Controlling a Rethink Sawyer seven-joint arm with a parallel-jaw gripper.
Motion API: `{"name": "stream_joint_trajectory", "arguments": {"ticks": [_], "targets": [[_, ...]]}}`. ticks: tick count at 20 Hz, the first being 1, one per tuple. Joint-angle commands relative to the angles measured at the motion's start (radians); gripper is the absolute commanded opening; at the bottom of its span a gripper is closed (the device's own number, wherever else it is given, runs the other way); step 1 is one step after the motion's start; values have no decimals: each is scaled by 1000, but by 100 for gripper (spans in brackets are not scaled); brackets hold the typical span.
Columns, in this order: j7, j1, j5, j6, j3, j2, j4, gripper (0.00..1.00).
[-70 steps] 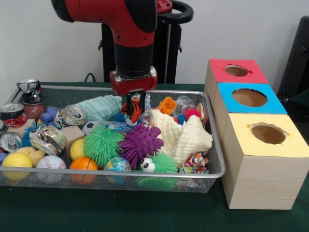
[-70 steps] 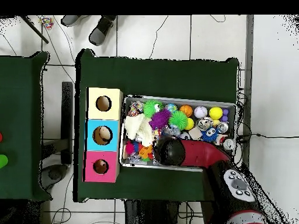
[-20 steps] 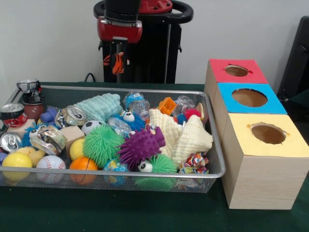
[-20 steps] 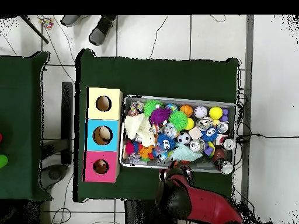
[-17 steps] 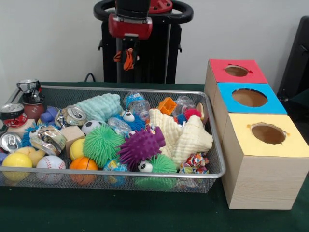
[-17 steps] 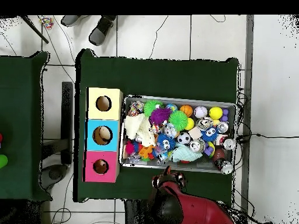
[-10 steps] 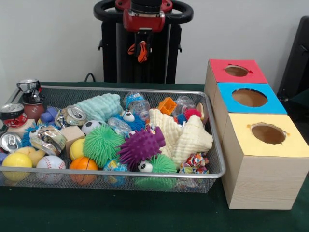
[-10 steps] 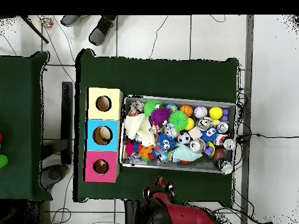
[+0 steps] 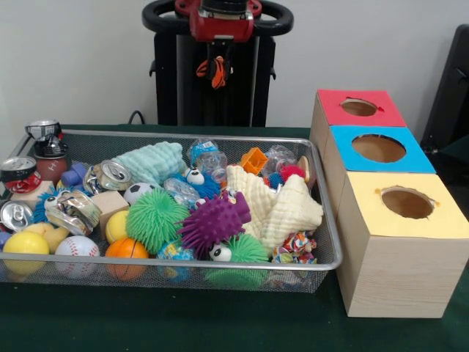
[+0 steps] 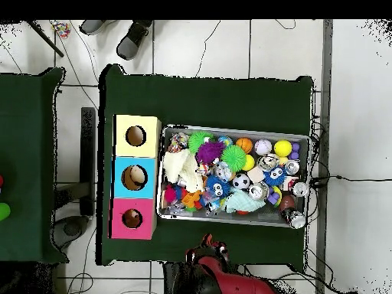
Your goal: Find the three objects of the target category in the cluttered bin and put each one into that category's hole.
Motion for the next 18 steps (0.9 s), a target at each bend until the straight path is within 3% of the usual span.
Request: {"name": "stream_joint_trajectory", "arguments": {"ticks": [1, 5, 7, 12, 18], "targets": [[144, -8, -30, 7, -1, -2, -30, 0], [156, 60, -38, 6, -84, 17, -67, 0], [163, 81, -31, -3, -97, 37, -81, 0], [154, 93, -29, 4, -114, 10, -69, 0], [174, 159, -22, -35, -175, 46, -96, 0]]}}
